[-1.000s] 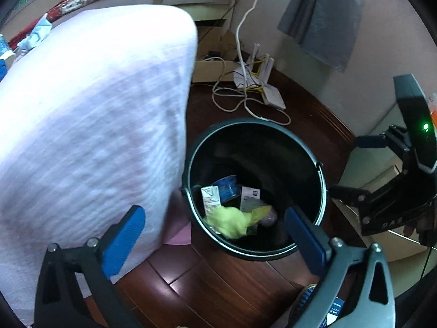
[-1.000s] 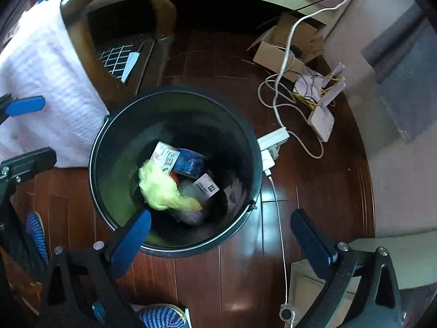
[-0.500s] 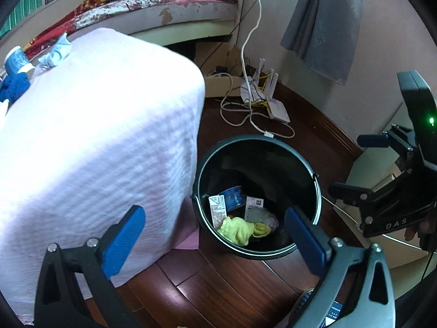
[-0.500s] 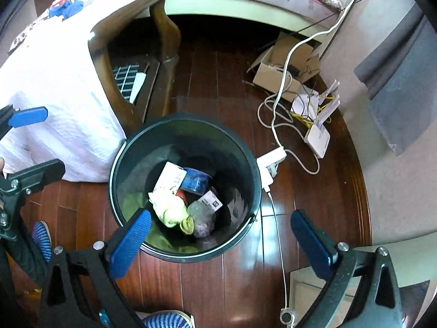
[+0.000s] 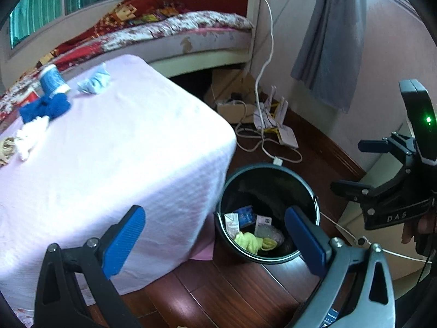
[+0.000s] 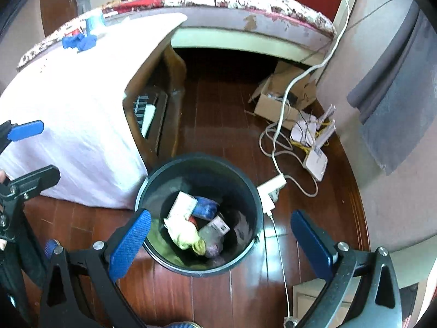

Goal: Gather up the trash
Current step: 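Move both tools back over the bed toward the paper cups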

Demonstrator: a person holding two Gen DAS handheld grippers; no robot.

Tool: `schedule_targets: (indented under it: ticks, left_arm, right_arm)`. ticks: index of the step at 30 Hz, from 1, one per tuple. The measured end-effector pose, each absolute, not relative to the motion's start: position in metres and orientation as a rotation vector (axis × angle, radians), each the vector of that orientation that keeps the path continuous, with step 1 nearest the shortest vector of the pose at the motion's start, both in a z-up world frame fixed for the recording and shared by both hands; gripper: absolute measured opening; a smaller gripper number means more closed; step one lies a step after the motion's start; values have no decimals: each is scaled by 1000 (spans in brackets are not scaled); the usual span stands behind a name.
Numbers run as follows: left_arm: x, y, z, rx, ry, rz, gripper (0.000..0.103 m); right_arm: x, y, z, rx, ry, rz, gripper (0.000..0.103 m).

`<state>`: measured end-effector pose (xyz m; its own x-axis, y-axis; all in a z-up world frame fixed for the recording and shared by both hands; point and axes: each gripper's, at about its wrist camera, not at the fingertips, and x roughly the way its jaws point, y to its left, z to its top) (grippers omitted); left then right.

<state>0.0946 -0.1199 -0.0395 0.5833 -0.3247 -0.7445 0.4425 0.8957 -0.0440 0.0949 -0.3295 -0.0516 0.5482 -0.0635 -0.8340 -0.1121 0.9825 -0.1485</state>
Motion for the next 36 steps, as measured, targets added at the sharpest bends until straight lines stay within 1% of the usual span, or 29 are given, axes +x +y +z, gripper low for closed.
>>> schedule_targets:
  ticks: [12,23,36]
  left_arm:
    - [104,-79,-13,123,765,-351,102]
    - [116,-29,-5,93,744,-249,102]
    - [134,60,-5,27,744,-86,102]
  right_arm:
    - [116,-277,-12,-215,882,114,103]
    - [136,-226,1,-243,835,197,103]
    - [179,-162,13,-188,783,272,103]
